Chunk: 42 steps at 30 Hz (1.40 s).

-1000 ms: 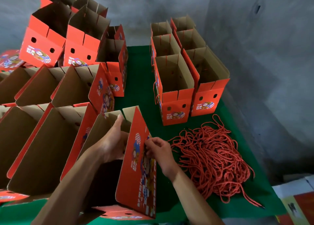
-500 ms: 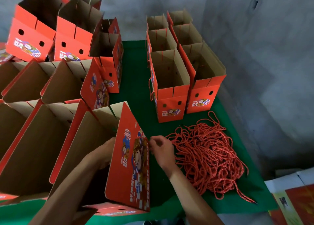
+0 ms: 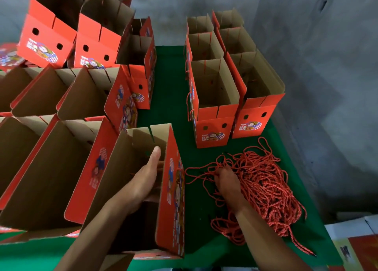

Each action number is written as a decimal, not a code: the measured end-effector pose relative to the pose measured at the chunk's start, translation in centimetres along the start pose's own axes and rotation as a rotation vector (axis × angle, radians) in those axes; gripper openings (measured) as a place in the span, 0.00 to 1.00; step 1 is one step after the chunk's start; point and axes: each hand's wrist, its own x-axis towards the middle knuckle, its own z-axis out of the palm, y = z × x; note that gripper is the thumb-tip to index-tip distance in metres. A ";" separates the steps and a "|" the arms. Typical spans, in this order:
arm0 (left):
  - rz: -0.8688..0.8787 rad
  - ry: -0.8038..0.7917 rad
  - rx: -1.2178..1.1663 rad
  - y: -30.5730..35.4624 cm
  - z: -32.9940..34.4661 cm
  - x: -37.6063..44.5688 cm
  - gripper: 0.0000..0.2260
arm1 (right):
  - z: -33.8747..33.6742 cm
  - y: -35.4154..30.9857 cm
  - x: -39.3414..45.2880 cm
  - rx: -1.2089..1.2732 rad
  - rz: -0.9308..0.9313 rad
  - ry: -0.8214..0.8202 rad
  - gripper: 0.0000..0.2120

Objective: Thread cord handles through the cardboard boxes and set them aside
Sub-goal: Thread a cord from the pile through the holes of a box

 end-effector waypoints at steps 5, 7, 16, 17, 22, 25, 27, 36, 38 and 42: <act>0.046 -0.137 0.073 -0.2 0.6 -1.4 0.28 | -0.3 -0.2 0.0 0.001 -0.031 -0.005 0.09; 0.065 -0.177 0.079 -0.9 0.9 -1.5 0.29 | -0.4 -0.3 0.1 0.097 -0.040 0.035 0.05; -0.175 -0.335 0.153 -4.0 0.1 -1.6 0.27 | -4.2 -1.8 -0.8 1.439 0.252 -0.165 0.08; -0.231 -0.279 0.154 -4.0 0.2 -0.9 0.25 | -4.5 -1.8 -0.9 1.539 0.264 -0.204 0.11; -0.293 -0.188 0.260 -3.6 0.1 0.1 0.15 | -5.3 -2.0 -2.3 1.455 0.284 -0.153 0.07; -0.234 -0.217 0.153 -3.1 -1.1 -0.6 0.24 | -5.2 -2.1 -2.8 1.094 0.223 -0.011 0.06; -0.188 -0.196 0.209 -2.6 -1.4 -0.9 0.22 | -5.1 -2.2 -2.9 1.096 0.213 0.036 0.04; -0.044 0.019 0.298 0.0 -2.0 0.1 0.12 | -4.8 -2.8 -5.4 1.721 0.228 -0.127 0.13; -0.066 0.018 0.234 -0.2 -2.3 0.3 0.11 | -4.6 -3.6 -6.3 1.769 0.257 -0.201 0.14; -0.115 -0.003 0.102 -1.2 -3.2 0.2 0.11 | -3.7 -5.9 -9.2 1.701 0.155 -0.326 0.17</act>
